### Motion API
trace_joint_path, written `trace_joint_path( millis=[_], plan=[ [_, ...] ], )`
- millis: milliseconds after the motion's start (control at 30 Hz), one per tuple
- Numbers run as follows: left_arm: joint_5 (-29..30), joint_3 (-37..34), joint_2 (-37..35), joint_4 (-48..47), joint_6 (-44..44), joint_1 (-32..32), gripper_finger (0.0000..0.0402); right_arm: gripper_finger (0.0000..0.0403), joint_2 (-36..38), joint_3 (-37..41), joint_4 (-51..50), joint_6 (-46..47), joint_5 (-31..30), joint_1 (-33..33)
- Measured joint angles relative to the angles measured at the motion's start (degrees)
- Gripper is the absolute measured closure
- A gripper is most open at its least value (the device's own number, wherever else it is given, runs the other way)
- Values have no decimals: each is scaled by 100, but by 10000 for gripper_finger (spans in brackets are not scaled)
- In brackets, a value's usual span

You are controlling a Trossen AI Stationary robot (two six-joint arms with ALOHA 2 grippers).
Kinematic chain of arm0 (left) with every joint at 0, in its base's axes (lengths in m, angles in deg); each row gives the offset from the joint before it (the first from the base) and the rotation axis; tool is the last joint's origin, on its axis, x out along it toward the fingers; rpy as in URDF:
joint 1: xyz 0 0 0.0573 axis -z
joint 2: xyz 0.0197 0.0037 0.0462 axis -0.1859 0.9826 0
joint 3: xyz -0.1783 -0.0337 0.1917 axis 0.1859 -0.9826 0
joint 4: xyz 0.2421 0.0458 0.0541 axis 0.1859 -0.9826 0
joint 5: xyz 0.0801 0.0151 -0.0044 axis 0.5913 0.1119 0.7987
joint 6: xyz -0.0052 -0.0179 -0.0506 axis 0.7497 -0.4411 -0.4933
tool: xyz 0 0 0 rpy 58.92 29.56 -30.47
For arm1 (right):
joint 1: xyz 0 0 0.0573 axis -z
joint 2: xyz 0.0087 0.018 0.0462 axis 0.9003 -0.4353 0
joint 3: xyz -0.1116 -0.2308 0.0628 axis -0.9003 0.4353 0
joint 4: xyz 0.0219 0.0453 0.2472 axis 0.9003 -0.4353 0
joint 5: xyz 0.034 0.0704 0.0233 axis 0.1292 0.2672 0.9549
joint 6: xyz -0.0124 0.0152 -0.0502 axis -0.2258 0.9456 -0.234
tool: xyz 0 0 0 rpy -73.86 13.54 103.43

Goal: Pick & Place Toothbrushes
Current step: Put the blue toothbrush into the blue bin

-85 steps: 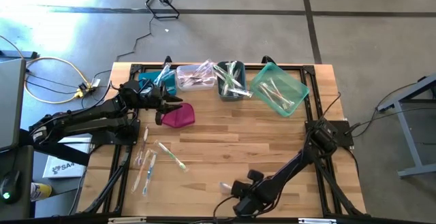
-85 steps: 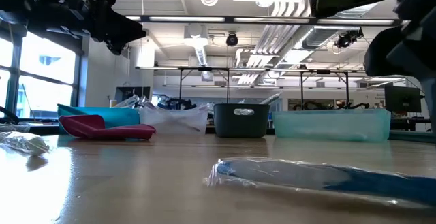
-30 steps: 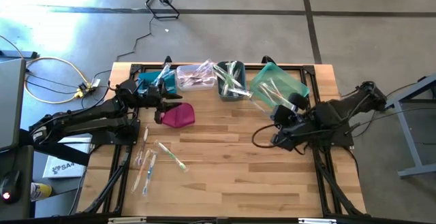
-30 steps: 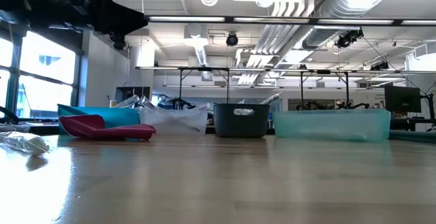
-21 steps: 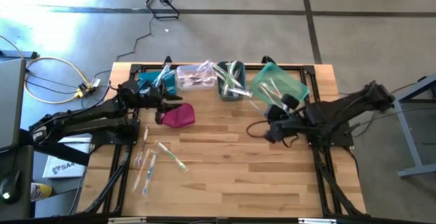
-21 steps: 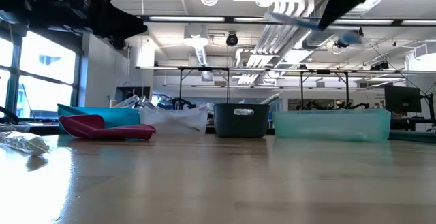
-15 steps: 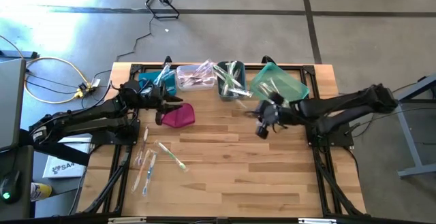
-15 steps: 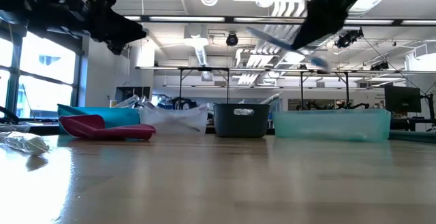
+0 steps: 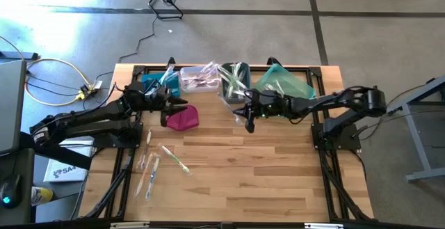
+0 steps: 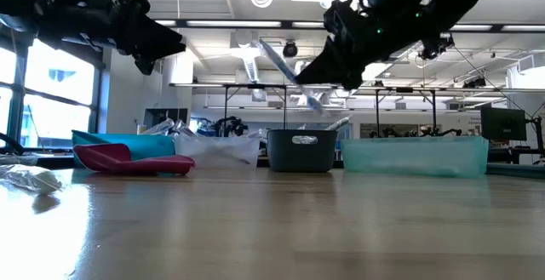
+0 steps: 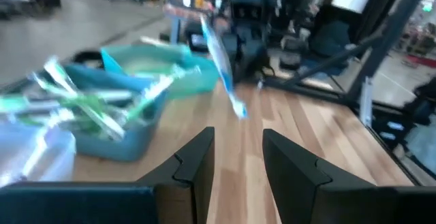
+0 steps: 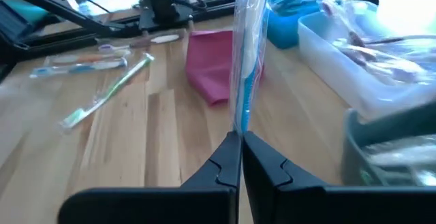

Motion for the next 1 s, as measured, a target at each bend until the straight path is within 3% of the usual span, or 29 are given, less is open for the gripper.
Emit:
trace_joint_path(
  millis=[167, 333, 700, 1000],
  plan=[
    [260, 4, 561, 643, -3, 1, 280, 399, -640, 0, 1282, -14, 318, 25],
    [148, 3, 1298, 1623, 10, 29, 280, 399, -1136, -2, 2262, 14, 427, 18],
    [-6, 38, 2896, 3906, 756, 793, 280, 399, -1303, -2, 2860, 10, 447, -300],
    [14, 762, 3687, 3760, 331, 939, 280, 399, -1303, -4, 2874, -132, 454, -416]
  ],
)
